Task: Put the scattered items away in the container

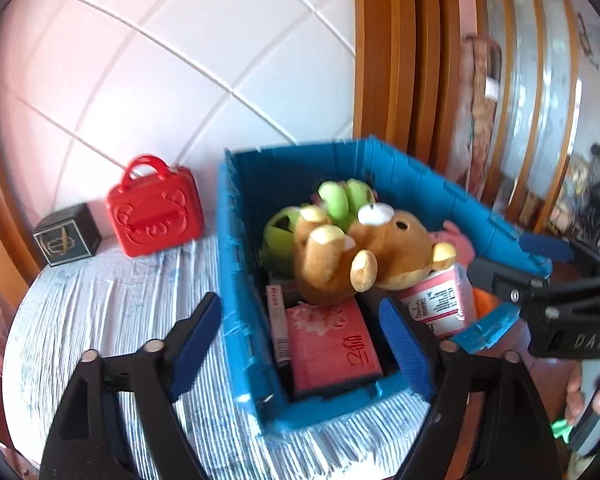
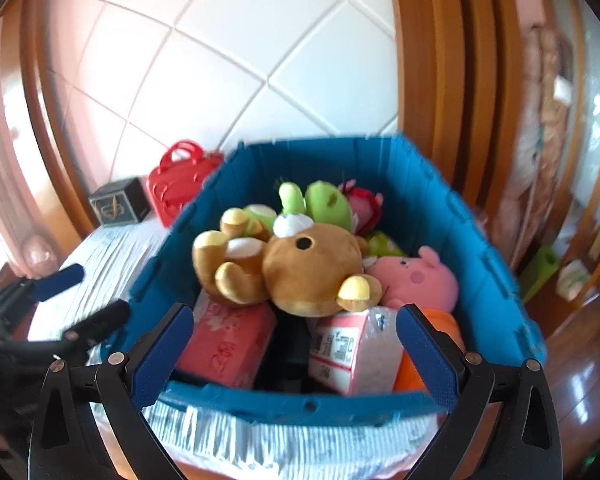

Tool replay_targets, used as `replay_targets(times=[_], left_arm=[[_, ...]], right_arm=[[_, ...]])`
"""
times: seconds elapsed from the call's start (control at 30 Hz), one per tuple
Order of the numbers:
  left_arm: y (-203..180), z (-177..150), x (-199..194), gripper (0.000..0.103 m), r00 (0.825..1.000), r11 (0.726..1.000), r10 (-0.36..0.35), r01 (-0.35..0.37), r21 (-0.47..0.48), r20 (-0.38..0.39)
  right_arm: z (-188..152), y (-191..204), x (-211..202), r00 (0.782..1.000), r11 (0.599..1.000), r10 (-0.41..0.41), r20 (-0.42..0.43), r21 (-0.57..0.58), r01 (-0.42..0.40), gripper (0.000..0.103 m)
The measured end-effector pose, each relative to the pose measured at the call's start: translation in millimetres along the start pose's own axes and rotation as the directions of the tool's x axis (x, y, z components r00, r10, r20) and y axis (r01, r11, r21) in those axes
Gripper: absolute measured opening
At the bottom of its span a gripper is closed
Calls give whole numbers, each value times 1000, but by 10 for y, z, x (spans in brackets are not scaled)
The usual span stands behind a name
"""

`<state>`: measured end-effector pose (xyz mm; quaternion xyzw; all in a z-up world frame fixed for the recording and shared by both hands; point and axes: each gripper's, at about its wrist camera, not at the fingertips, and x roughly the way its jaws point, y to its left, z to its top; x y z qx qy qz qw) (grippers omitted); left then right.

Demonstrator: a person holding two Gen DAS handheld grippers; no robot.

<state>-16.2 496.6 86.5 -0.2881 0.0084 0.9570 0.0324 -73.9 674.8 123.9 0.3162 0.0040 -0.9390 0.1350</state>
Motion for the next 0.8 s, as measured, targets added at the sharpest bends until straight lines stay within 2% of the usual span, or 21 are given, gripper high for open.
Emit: replay_targets(times=[0.13,0.37,0.8], left_arm=[[98,-71,-65,97,1000,1000,25,-25,6,-3],[275,-271,-271,97,1000,1000,-16,15,-10,-26],[380,-437,-581,97,1000,1000,-16,16,6,-9]], right_arm=[[-173,229,-246,997,998,-65,40,6,65,103],[-402,531,-422,987,987,-158,28,1,158,103],[-619,735,-630,981,982,-189,36,39,187,103]])
